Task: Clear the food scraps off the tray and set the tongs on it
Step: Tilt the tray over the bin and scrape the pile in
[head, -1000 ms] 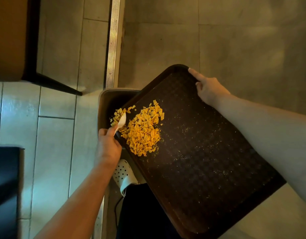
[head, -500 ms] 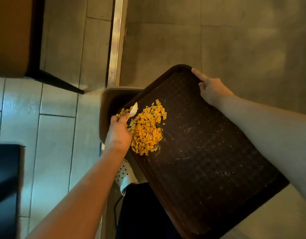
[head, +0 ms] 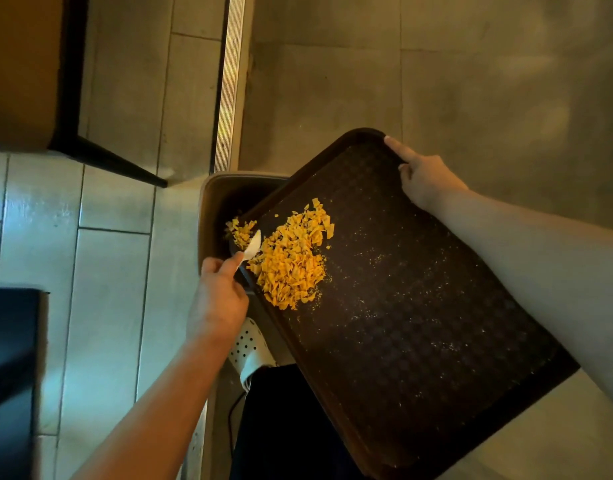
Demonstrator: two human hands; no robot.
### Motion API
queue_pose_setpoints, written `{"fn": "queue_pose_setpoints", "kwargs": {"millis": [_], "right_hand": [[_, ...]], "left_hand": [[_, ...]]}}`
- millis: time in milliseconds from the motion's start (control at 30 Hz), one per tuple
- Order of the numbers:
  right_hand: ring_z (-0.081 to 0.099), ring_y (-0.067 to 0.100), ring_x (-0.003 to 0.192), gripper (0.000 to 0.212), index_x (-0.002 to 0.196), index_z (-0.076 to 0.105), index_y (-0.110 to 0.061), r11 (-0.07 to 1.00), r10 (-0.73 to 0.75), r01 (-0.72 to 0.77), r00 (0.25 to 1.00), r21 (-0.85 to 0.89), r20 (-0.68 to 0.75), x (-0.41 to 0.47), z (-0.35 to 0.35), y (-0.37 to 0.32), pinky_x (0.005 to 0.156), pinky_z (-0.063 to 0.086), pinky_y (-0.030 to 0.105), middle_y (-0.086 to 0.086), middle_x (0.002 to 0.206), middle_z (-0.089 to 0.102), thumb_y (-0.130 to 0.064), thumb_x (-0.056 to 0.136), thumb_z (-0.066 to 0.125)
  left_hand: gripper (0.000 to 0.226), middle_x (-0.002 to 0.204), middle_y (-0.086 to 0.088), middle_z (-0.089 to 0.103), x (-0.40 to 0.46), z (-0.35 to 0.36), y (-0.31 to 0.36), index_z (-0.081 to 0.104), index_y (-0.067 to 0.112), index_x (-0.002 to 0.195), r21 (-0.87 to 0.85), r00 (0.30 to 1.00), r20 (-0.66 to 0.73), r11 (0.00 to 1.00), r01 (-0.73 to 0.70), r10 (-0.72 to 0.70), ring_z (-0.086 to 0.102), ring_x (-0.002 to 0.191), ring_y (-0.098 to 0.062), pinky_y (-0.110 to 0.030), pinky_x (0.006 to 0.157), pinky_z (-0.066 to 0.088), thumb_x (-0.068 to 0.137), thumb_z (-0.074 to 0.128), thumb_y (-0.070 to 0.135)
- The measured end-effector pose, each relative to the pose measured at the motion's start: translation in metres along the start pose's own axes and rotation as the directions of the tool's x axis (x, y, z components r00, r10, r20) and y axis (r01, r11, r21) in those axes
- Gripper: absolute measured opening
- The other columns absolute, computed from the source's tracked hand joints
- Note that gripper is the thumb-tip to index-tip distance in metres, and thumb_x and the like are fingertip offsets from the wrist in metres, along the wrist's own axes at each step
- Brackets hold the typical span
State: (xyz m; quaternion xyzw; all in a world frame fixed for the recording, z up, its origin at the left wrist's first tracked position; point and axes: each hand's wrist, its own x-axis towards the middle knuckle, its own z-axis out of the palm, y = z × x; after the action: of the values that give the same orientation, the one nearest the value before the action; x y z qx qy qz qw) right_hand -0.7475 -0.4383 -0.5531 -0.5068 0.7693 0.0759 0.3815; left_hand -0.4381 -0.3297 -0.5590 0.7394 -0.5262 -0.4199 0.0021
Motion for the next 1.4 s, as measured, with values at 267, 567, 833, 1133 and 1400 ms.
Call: {"fn": "queue_pose_setpoints", "kwargs": {"millis": [267, 567, 833, 1133, 1400], "right_hand": [[0.053, 0.017, 0.070, 0.052, 0.144, 0.013, -0.052, 1.000, 0.006, -0.006, 1.000, -0.008, -0.005, -0.002, -0.001, 0.002, 0.076, 0.045, 0.035, 0.017, 0.119, 0.055, -0.021, 0.103, 0.024], [0.056, 0.021, 0.079, 0.051, 0.143, 0.012, -0.053, 1.000, 0.020, -0.020, 1.000, 0.021, 0.016, -0.003, -0.001, 0.003, 0.082, 0.047, 0.037, 0.015, 0.116, 0.054, -0.023, 0.103, 0.024], [0.054, 0.020, 0.083, 0.052, 0.144, 0.011, -0.052, 1.000, 0.019, -0.019, 1.000, 0.014, 0.013, -0.004, 0.000, -0.001, 0.089, 0.045, 0.038, 0.018, 0.132, 0.048, -0.022, 0.104, 0.024], [0.052, 0.016, 0.069, 0.053, 0.144, 0.010, -0.052, 1.000, 0.028, -0.028, 1.000, -0.004, 0.008, -0.004, 0.002, -0.001, 0.077, 0.045, 0.035, 0.017, 0.122, 0.054, -0.022, 0.104, 0.025], [0.052, 0.016, 0.067, 0.053, 0.144, 0.010, -0.052, 0.999, 0.038, -0.038, 0.999, 0.000, 0.023, -0.004, 0.001, -0.001, 0.068, 0.042, 0.033, 0.015, 0.117, 0.054, -0.021, 0.104, 0.025]], "left_hand": [[0.050, 0.112, -0.005, 0.039, 0.011, -0.005, -0.004, 0.038, 0.019, 0.140, -0.009, 0.997, -0.036, 0.997, 0.071, -0.072, 0.047, 0.081, -0.019, -0.032, 0.068, 0.042, 0.093, 0.042, 0.003], [0.053, 0.120, -0.006, 0.037, 0.011, -0.006, -0.002, 0.036, 0.019, 0.142, 0.105, 0.999, 0.024, 0.994, 0.027, -0.030, 0.049, 0.085, -0.019, -0.034, 0.079, 0.048, 0.092, 0.044, 0.004], [0.051, 0.128, -0.001, 0.036, 0.015, 0.006, 0.051, 0.038, 0.025, 0.141, 0.016, 0.989, 0.023, 0.989, -0.144, 0.144, 0.048, 0.086, -0.009, -0.022, 0.081, 0.045, 0.094, 0.044, 0.006], [0.051, 0.129, -0.007, 0.036, 0.030, 0.028, 0.089, 0.037, 0.020, 0.141, -0.048, 0.983, 0.113, 0.989, -0.142, 0.147, 0.054, 0.097, -0.017, -0.031, 0.092, 0.049, 0.093, 0.044, 0.003], [0.053, 0.127, -0.008, 0.037, 0.029, 0.010, 0.036, 0.040, 0.022, 0.140, -0.056, 0.997, 0.026, 0.996, 0.068, -0.067, 0.051, 0.092, -0.016, -0.026, 0.091, 0.045, 0.091, 0.046, 0.002]]}}
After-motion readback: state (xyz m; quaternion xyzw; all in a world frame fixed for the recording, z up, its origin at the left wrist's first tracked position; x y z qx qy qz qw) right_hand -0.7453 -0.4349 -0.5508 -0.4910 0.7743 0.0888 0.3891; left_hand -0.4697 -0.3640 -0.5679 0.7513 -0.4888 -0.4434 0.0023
